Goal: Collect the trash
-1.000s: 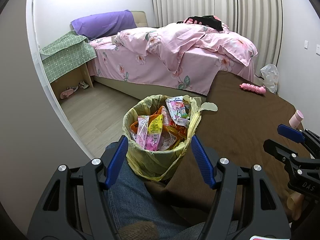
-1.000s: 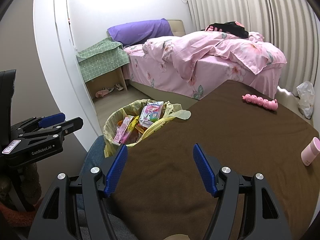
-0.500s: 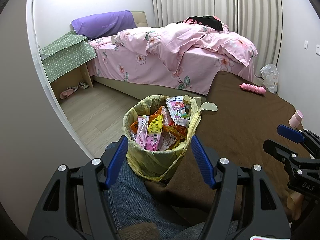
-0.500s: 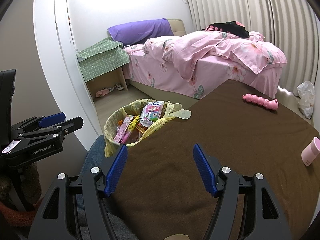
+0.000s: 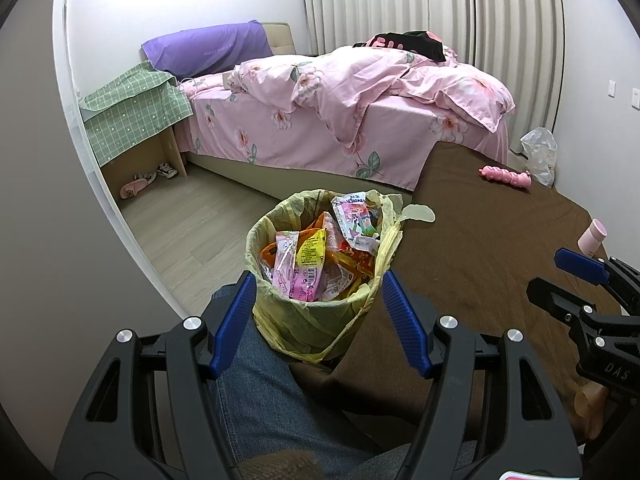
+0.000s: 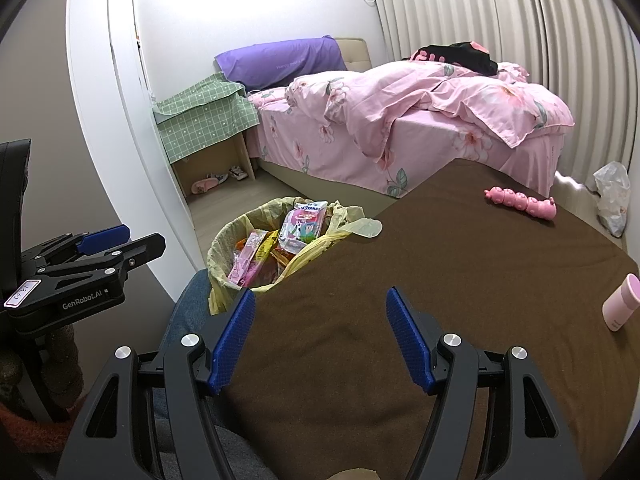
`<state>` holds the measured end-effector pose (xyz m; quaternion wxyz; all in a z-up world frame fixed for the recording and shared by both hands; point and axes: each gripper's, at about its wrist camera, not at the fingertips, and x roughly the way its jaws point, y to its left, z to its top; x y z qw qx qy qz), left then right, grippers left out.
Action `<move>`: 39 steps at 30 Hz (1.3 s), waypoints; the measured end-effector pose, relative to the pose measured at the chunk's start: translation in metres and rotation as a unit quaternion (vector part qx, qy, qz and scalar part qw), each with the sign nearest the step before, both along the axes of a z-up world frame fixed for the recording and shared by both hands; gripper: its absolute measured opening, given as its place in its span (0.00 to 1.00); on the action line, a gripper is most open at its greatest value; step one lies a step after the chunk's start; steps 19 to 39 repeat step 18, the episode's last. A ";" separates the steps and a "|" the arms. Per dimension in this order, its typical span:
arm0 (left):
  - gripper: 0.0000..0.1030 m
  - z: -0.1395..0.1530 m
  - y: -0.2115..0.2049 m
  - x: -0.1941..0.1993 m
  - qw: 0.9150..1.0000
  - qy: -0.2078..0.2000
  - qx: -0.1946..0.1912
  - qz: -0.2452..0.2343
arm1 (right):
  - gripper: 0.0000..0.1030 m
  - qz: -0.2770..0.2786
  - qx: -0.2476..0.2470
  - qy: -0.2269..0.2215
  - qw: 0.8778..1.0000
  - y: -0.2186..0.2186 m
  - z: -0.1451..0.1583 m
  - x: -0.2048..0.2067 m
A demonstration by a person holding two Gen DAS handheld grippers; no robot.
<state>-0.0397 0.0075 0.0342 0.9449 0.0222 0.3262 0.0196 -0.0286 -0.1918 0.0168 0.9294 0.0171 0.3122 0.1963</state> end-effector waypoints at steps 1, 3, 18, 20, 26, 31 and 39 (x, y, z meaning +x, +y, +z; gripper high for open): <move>0.61 -0.001 0.000 0.000 1.000 0.000 0.000 -0.001 | 0.62 0.000 0.000 0.000 1.000 0.000 0.000 0.000; 0.61 -0.002 0.001 0.000 1.000 0.002 0.000 -0.004 | 0.62 0.000 0.000 0.000 1.000 0.000 0.000 0.000; 0.61 -0.028 -0.032 0.050 0.992 0.071 0.004 -0.101 | 0.62 -0.082 -0.055 0.003 0.995 -0.036 -0.020 0.019; 0.61 -0.028 -0.032 0.050 0.992 0.071 0.004 -0.101 | 0.62 -0.082 -0.055 0.003 0.995 -0.036 -0.020 0.019; 0.61 -0.028 -0.032 0.050 0.992 0.071 0.004 -0.101 | 0.62 -0.082 -0.055 0.003 0.995 -0.036 -0.020 0.019; 0.61 -0.028 -0.032 0.050 0.992 0.071 0.004 -0.101 | 0.62 -0.082 -0.055 0.003 0.995 -0.036 -0.020 0.019; 0.61 -0.028 -0.032 0.050 0.992 0.071 0.004 -0.101 | 0.62 -0.082 -0.055 0.003 0.995 -0.036 -0.020 0.019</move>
